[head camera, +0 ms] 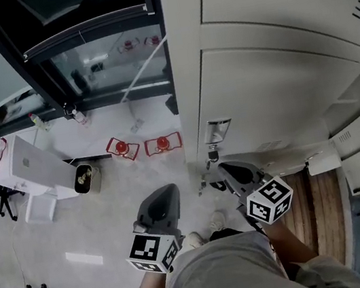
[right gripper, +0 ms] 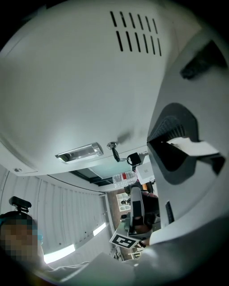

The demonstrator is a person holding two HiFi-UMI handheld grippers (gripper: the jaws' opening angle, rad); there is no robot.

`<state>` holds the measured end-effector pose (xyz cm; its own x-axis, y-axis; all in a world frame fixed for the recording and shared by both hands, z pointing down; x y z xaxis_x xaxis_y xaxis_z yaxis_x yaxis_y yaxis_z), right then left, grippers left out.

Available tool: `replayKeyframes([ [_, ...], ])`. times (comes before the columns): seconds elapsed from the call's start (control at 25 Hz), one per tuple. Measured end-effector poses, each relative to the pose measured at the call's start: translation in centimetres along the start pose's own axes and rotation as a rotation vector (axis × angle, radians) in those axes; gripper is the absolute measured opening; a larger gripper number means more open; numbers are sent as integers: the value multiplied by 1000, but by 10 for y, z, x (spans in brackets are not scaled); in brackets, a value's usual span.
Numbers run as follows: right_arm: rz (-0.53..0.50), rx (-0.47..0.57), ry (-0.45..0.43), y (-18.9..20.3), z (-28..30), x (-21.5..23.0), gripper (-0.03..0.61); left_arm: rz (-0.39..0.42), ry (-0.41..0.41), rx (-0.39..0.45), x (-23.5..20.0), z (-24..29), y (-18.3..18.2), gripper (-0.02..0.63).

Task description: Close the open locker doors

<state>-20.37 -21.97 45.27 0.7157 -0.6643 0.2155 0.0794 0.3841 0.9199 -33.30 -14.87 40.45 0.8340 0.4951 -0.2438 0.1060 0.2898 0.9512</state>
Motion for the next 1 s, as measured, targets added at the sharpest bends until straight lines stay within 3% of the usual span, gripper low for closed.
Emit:
replayKeyframes([
  [0.44, 50, 7, 80, 28, -52, -21, 28, 4, 86, -39, 30, -25, 25, 15],
  [0.68, 88, 41, 155, 36, -97, -26, 28, -2, 191, -73, 59, -19, 46, 15],
  [1.0, 98, 72, 237, 40, -151, -6, 28, 39, 308, -83, 109, 9, 41, 15],
])
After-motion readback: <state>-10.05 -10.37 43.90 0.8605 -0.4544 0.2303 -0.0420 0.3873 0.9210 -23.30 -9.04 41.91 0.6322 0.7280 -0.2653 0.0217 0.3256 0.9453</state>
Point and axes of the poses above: the fingertips, and each gripper's own axes: z forward along the fingers, x to its right, y out of its underside, the point moved 2 cm from there along -z, backward along the fingers, and after that the axes turned 12 degrees about y, right-handed, at the moved point
